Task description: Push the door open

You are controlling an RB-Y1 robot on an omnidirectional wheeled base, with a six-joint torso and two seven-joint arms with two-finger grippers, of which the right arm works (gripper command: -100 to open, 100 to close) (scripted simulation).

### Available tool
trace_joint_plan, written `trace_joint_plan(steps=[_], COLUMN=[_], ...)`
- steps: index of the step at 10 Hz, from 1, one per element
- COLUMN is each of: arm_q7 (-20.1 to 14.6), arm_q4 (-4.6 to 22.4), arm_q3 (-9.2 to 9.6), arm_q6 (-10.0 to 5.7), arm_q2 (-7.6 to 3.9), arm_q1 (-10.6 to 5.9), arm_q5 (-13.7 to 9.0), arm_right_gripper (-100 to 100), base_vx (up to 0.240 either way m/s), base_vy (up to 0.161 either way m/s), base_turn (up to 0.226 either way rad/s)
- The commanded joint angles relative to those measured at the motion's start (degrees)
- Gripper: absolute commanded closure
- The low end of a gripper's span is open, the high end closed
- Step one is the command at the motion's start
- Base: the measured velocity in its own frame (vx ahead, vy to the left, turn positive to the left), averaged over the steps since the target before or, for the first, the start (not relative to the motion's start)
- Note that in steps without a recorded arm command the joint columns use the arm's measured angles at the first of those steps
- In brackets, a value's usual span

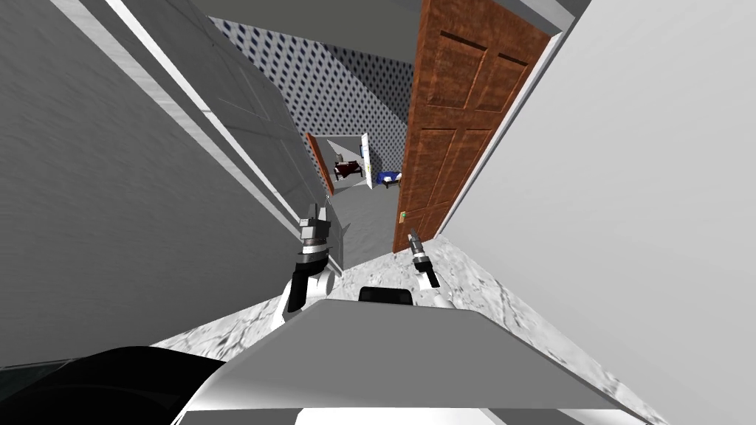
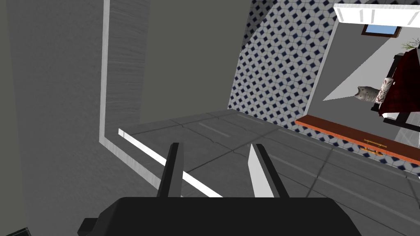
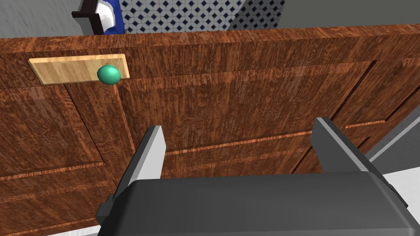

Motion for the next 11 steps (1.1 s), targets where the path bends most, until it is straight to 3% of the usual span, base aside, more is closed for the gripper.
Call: trace_joint_plan(steps=[1, 11], arm_q7=[0.0, -0.3], arm_q4=[1.9, 16.0], arm_q3=[0.39, 2.45], arm_q6=[-0.18, -2.92], arm_q2=[0.26, 2.03], arm_q1=[-0.68, -5.74], arm_q5=[-0.1, -0.9], arm_right_gripper=[-100, -100], base_vx=[0.091, 0.079], base_vy=[-0.095, -0.107], base_turn=[0.051, 0.054])
